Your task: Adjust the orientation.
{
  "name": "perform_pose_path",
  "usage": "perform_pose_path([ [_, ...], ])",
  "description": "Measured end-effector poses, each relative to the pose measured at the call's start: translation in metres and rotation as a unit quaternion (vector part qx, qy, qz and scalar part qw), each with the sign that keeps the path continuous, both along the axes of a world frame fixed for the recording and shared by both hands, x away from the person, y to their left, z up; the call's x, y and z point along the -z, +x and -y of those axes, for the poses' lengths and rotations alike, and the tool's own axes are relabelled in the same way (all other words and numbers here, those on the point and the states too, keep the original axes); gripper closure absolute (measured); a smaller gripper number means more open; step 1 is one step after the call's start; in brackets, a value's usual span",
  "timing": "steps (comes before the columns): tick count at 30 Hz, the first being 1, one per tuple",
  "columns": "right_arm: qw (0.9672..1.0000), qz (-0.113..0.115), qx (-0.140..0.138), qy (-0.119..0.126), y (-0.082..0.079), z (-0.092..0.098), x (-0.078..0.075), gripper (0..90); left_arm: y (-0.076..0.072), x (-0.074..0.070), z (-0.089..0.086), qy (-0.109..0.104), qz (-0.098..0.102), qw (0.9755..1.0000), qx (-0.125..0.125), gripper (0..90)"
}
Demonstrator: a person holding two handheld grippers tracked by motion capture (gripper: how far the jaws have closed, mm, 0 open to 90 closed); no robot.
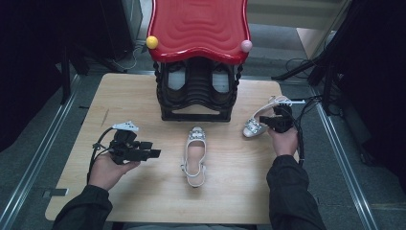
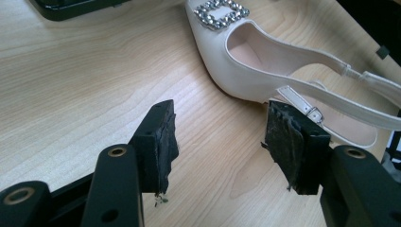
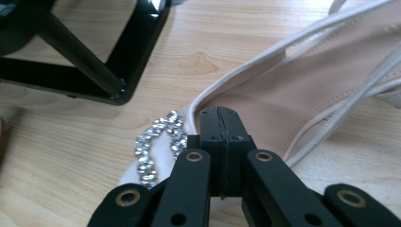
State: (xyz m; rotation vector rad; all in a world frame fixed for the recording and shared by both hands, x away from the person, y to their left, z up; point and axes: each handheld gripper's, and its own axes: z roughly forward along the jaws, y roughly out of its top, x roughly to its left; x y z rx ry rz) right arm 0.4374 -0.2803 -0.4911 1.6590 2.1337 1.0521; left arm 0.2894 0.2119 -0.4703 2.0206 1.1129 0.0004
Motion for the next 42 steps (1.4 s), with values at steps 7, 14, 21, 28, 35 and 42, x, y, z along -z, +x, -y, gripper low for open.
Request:
perform_pose_path([
  [7, 0.9996, 0.001, -0.016, -0.023, 0.003, 0.000, 0.006, 90.0, 0.000, 0.001, -0.001, -0.002, -0.001, 1.0000, -0.002, 43.6],
  [14, 0.9995, -0.007, -0.018, -0.023, 0.003, 0.000, 0.008, 90.0, 0.001, 0.002, 0.000, 0.000, -0.005, 1.0000, 0.000, 43.4],
  [21, 0.9990, -0.013, -0.039, -0.013, 0.001, -0.004, 0.008, 90.0, 0.002, 0.001, 0.000, 0.001, -0.001, 1.0000, -0.005, 43.4],
  [28, 0.9982, -0.018, -0.057, 0.001, -0.005, -0.009, 0.009, 90.0, 0.004, 0.001, 0.002, 0.001, -0.001, 1.0000, -0.001, 43.3],
  [35, 0.9973, -0.020, -0.071, 0.000, -0.011, -0.021, 0.009, 90.0, 0.007, 0.000, 0.004, -0.002, 0.000, 1.0000, 0.002, 43.4],
  [42, 0.9949, -0.025, -0.097, 0.006, -0.019, -0.040, 0.009, 90.0, 0.011, 0.000, 0.009, -0.003, 0.001, 0.9999, 0.012, 43.4],
])
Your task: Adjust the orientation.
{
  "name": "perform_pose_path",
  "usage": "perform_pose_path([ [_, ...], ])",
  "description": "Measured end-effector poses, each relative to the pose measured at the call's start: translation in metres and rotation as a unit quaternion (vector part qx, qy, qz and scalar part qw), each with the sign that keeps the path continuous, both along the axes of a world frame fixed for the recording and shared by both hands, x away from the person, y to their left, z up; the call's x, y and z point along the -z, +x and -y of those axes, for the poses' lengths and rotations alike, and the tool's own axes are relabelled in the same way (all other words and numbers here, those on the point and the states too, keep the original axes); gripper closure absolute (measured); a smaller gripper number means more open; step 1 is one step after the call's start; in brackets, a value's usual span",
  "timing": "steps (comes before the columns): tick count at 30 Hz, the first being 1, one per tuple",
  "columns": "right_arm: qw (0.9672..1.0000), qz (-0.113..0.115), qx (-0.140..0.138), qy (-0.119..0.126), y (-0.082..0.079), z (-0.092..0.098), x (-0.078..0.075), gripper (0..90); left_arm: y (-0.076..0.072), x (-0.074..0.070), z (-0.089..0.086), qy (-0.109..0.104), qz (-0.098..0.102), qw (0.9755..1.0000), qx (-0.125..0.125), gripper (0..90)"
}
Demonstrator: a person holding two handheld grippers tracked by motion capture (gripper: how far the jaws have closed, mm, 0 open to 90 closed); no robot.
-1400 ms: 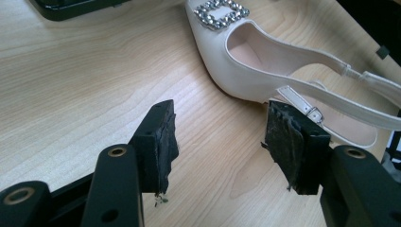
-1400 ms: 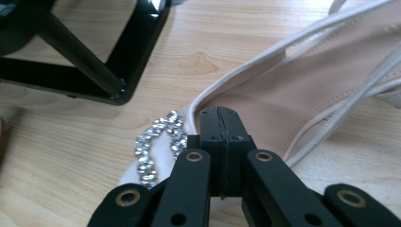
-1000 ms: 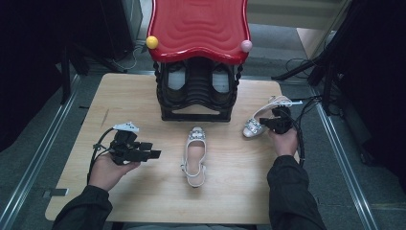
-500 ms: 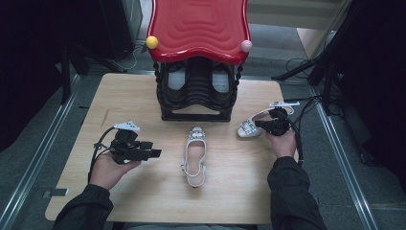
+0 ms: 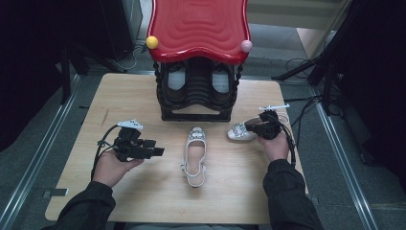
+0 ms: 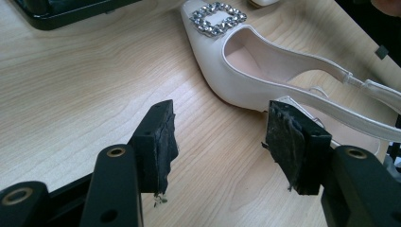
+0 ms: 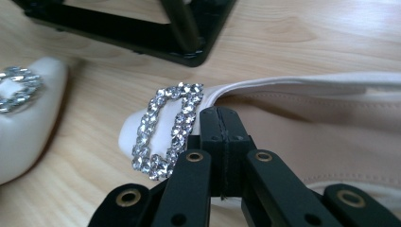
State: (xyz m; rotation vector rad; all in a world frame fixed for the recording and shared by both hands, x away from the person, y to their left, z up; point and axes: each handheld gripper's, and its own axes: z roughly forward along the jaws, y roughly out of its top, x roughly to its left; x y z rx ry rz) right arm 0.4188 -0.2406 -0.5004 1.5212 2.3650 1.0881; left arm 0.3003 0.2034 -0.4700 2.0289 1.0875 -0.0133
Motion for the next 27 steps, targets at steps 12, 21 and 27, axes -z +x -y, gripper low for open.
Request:
perform_pose_path([
  [12, 0.9993, -0.002, -0.039, -0.001, -0.013, -0.039, 0.001, 90.0, 0.005, 0.001, 0.007, 0.003, -0.002, 0.9999, 0.014, 43.2],
  [21, 0.9982, -0.001, -0.059, -0.004, -0.019, -0.060, 0.001, 90.0, 0.006, 0.001, 0.008, 0.008, -0.003, 0.9998, 0.019, 42.8],
  [27, 0.9982, 0.012, -0.058, 0.001, -0.017, -0.052, -0.004, 90.0, 0.006, 0.001, 0.005, 0.006, -0.003, 0.9999, 0.016, 42.7],
])
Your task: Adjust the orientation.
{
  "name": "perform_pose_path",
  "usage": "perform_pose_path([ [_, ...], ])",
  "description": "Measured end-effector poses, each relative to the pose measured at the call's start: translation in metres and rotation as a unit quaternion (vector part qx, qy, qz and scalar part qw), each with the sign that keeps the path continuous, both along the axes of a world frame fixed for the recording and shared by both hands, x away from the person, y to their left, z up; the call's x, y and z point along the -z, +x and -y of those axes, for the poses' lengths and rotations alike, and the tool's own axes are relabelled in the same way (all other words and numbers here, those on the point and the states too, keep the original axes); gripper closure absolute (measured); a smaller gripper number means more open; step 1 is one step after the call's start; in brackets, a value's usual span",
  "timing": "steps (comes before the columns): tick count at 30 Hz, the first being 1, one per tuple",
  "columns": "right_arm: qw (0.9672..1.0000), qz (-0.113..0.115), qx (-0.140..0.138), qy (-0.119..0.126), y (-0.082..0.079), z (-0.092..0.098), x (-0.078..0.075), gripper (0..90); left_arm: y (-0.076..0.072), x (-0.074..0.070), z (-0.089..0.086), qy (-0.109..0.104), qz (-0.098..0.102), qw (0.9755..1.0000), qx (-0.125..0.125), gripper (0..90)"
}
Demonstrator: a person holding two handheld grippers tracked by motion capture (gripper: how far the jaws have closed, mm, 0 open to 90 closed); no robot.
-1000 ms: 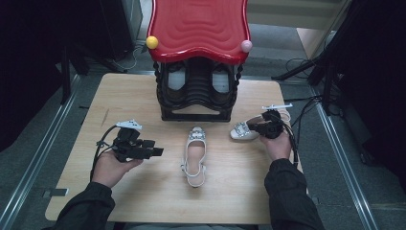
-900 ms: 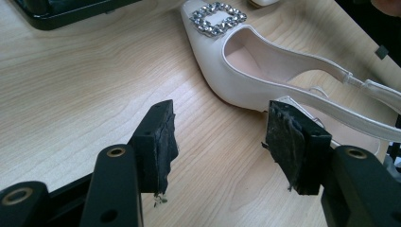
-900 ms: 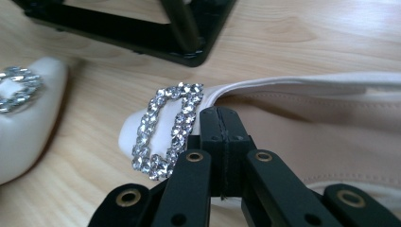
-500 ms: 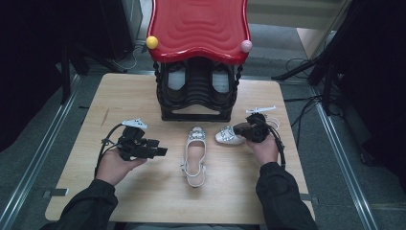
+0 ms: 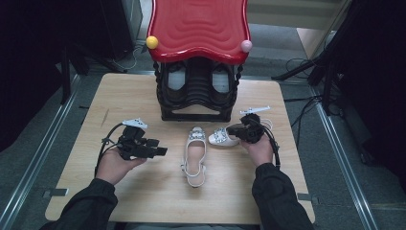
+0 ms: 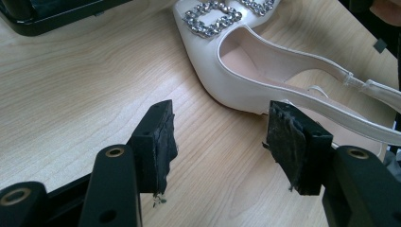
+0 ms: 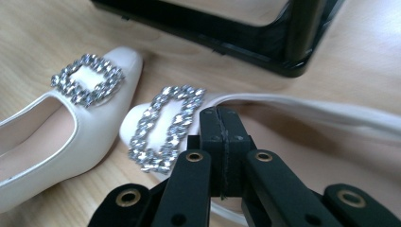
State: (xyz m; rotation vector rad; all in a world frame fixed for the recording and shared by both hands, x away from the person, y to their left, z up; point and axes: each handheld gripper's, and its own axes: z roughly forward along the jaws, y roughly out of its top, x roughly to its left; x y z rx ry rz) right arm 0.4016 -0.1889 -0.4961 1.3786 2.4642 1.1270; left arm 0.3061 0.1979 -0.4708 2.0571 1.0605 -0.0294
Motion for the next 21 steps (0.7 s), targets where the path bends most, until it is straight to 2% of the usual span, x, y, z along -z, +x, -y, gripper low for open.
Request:
perform_pose_path([
  [4, 0.9998, 0.019, 0.008, -0.008, 0.002, 0.010, -0.011, 90.0, 0.000, 0.000, -0.002, 0.000, 0.002, 1.0000, -0.003, 42.6],
  [9, 0.9989, 0.038, 0.025, -0.009, 0.002, 0.032, -0.025, 90.0, -0.003, 0.001, -0.004, 0.001, 0.001, 1.0000, -0.007, 42.6],
  [17, 0.9972, 0.049, 0.057, 0.005, 0.008, 0.072, -0.036, 90.0, -0.009, 0.001, -0.009, 0.006, 0.000, 0.9998, -0.019, 42.6],
  [21, 0.9972, 0.035, 0.066, 0.007, 0.013, 0.083, -0.031, 90.0, -0.011, 0.002, -0.010, 0.007, -0.001, 0.9998, -0.021, 42.5],
])
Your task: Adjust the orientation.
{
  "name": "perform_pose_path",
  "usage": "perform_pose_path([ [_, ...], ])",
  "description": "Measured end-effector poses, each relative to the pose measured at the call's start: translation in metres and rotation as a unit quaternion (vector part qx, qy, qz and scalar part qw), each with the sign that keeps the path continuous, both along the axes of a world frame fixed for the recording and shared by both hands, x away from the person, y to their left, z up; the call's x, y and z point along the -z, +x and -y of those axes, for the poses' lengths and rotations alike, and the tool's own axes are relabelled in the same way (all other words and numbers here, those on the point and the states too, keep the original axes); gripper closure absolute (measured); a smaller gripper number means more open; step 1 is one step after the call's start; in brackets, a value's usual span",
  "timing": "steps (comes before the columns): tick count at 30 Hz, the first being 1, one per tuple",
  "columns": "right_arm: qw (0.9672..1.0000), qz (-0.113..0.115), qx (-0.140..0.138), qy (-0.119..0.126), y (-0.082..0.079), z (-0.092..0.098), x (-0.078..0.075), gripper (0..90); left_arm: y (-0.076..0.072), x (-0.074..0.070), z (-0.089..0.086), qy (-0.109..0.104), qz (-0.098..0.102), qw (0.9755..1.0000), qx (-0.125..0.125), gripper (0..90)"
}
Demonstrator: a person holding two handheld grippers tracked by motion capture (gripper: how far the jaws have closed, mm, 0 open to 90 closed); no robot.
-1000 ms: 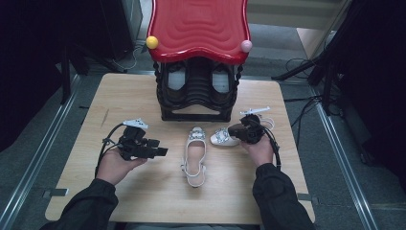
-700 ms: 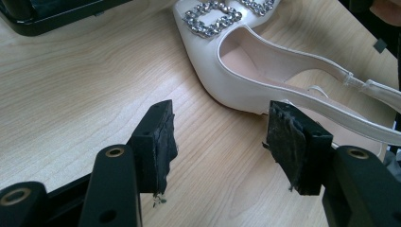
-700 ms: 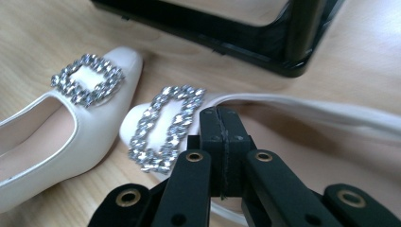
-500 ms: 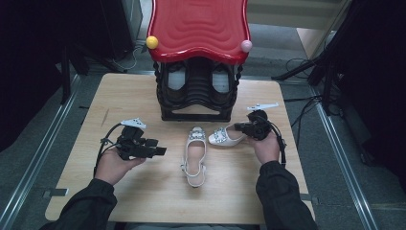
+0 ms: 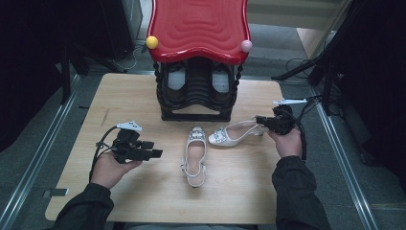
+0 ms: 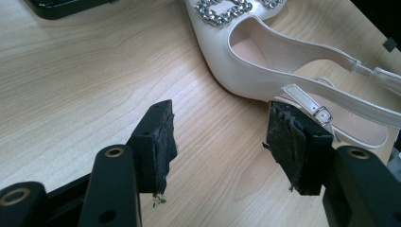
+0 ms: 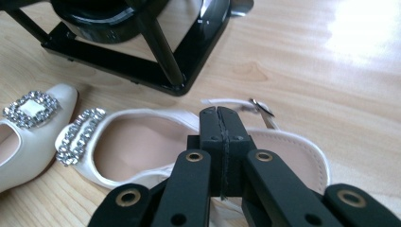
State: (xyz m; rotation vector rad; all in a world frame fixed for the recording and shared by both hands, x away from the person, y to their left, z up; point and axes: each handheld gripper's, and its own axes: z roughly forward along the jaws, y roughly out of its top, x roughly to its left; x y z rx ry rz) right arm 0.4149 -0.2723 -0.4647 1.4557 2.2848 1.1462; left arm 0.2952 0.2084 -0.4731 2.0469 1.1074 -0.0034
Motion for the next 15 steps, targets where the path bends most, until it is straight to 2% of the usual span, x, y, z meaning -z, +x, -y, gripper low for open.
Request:
perform_pose_path([
  [7, 0.9995, -0.015, -0.020, -0.018, -0.003, -0.004, 0.013, 90.0, -0.001, 0.000, -0.003, -0.003, 0.002, 1.0000, -0.005, 42.2],
  [12, 0.9989, -0.030, -0.028, -0.020, -0.008, -0.007, 0.018, 90.0, 0.000, -0.001, -0.002, -0.006, 0.002, 1.0000, -0.003, 42.1],
  [15, 0.9988, -0.033, -0.032, -0.013, -0.011, -0.009, 0.019, 90.0, 0.001, -0.001, -0.001, -0.007, 0.002, 1.0000, -0.003, 42.1],
])
